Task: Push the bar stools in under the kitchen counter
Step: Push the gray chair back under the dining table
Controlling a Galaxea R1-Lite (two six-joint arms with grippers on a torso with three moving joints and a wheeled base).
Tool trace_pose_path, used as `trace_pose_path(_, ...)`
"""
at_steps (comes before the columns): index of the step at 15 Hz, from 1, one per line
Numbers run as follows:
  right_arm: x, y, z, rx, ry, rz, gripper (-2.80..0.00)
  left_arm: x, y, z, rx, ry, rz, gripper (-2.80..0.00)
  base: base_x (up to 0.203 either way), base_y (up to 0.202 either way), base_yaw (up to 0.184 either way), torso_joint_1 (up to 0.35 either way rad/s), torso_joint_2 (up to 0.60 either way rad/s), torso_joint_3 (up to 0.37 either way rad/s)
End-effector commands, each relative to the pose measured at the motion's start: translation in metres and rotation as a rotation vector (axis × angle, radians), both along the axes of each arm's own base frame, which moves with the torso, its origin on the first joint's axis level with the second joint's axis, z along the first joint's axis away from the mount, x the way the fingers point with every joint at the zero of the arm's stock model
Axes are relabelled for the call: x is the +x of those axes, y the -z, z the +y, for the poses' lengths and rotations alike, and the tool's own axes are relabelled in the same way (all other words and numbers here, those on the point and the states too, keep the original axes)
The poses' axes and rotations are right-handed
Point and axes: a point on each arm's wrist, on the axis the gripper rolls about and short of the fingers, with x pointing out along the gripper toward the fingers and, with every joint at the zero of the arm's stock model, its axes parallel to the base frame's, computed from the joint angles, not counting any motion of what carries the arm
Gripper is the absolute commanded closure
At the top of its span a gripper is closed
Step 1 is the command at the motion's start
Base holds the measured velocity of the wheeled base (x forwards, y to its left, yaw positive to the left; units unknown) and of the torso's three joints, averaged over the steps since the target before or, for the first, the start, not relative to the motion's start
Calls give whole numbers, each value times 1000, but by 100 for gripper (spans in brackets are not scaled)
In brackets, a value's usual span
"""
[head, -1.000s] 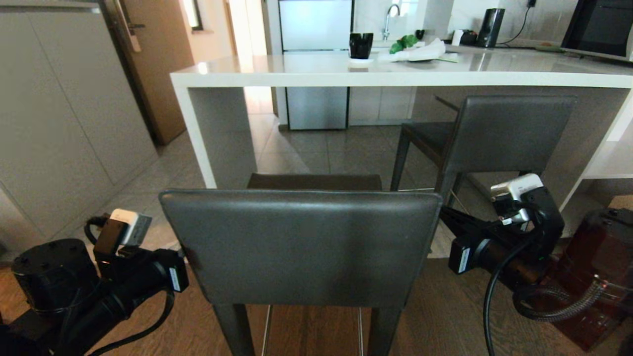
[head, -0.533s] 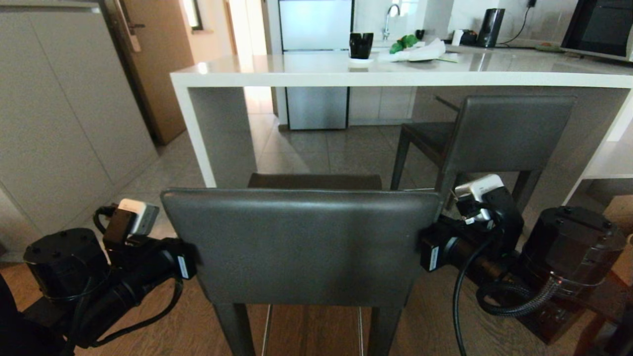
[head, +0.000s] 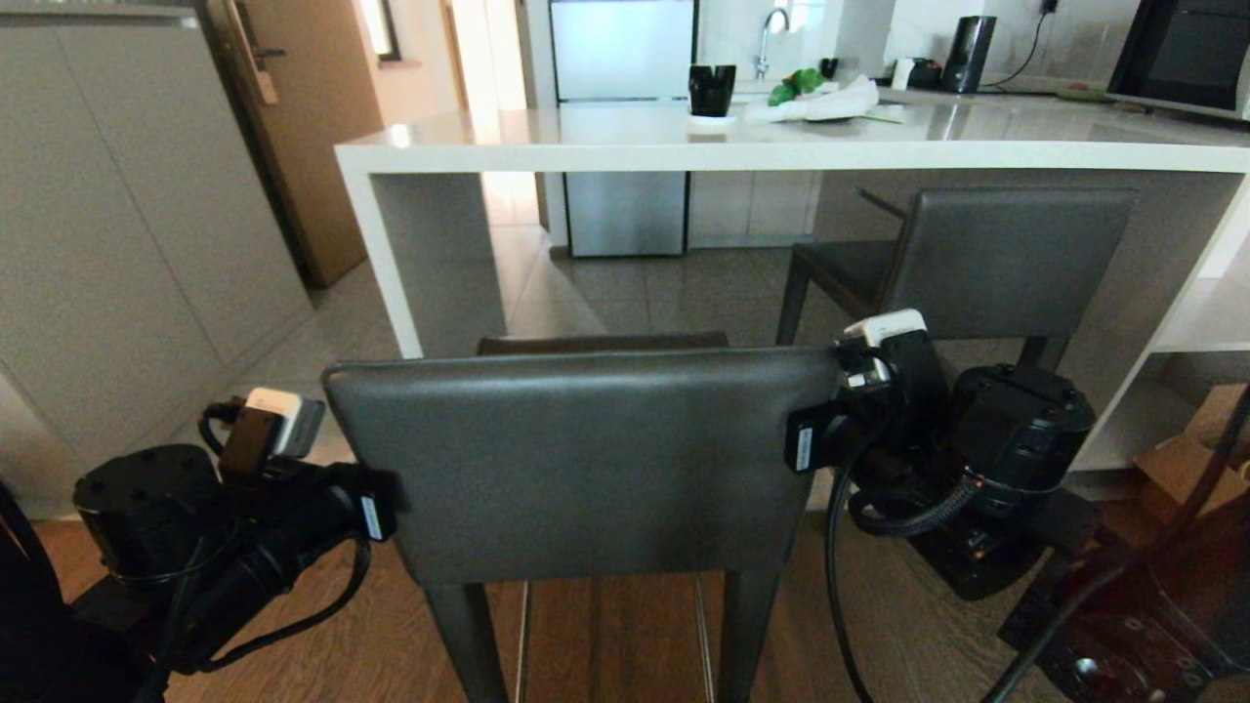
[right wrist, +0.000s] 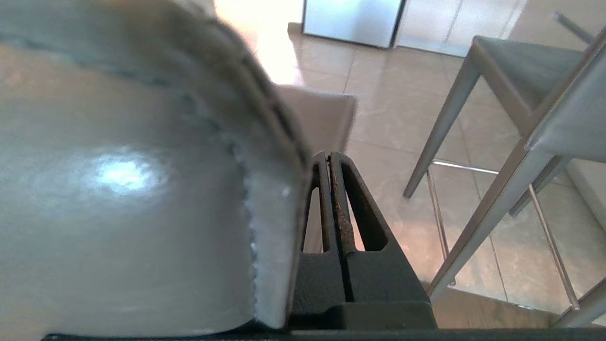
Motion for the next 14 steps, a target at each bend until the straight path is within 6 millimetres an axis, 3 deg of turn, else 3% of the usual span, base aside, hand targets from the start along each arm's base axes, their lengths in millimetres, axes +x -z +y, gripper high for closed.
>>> trace_pose_path(1,18,6,6,0,10,-6,0,0,4,-5,2,37,12,0,0,0,0,0,0,0)
trace_pose_path(6,20,8,2,-9,23,0,0,24,7,-9,-3,9,-7,0,0,0,0,0,0,0)
trace_pose_path(10,22,10,0,-32,29,0,0,65,-9,-22,-30,-46,-131,0,0,0,0,0,0,0)
trace_pose_path(14,31,15,4,-39,34,3,0,79,-18,-20,-30,-70,-145,0,0,0,0,0,0,0)
